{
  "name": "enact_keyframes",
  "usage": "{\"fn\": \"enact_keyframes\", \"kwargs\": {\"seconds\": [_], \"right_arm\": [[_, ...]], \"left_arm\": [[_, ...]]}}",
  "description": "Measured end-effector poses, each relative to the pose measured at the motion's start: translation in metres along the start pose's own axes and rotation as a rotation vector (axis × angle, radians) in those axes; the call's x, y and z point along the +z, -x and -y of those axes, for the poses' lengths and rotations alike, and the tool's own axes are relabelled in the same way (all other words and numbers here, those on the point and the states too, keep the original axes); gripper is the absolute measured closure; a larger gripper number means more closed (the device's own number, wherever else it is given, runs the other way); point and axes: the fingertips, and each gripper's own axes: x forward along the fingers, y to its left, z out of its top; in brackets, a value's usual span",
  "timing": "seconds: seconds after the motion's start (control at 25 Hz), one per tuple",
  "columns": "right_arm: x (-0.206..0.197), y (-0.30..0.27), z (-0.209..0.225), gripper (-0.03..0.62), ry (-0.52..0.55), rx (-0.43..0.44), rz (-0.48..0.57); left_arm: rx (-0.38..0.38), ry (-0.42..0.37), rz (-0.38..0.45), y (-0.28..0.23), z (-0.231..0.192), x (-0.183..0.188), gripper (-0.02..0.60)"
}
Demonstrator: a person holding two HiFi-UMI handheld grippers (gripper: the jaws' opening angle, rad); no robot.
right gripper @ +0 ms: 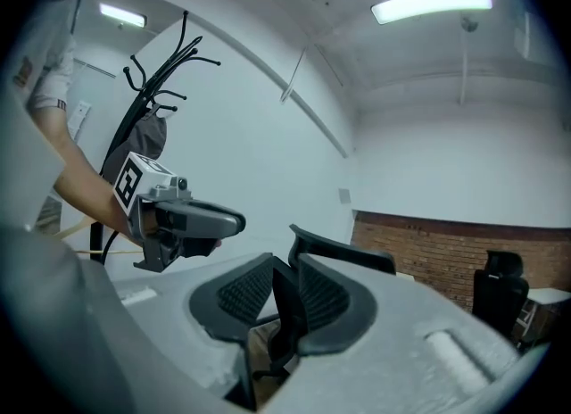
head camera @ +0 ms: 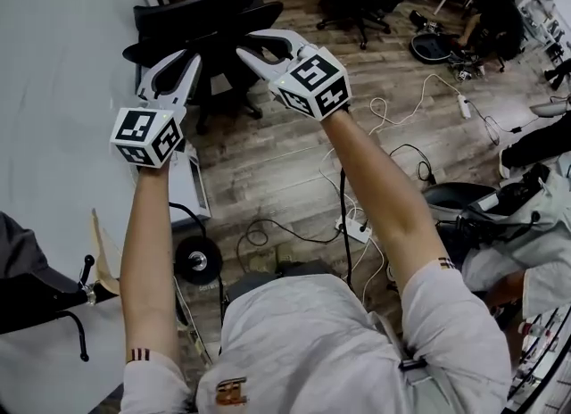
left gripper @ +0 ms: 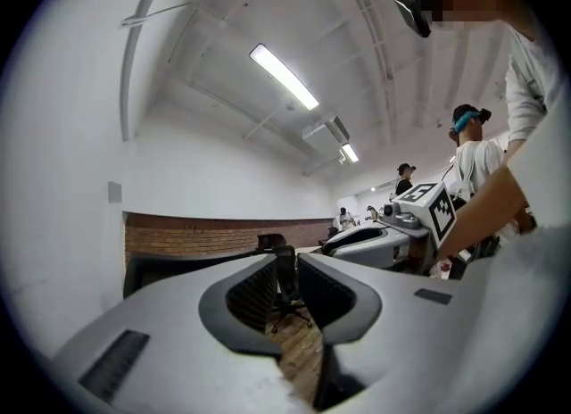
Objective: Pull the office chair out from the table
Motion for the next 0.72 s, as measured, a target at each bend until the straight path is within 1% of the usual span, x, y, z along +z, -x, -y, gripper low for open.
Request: {"fn": "enact_keyframes", "kwargs": {"seconds": [0.12,0.24,0.4,0.72], "right_arm": [[0.006,0.001,-0.012,0.538,-0.009,-0.015,0.013],[0.01,0.004,-0.025,0.59,-0.03,-0.037,0.033],[0.019,0.002,-0.048,0.591,-0.041,-0.039,0.061],[0.021,-0.009,-0.075,0.591,-0.049,-0.003,0.09]], "left_arm": [[0.004,0.029,0.023,0.009,0.005,0.005,0.529],[-0.014,0.031,0.026,0.019,0.015,0.004,0.543],[-0.022,0.042,0.031,0.032,0.02,0.002,0.58],[-0.013,0.06,0.057,0.041,0.022,0.001,0.581]]}}
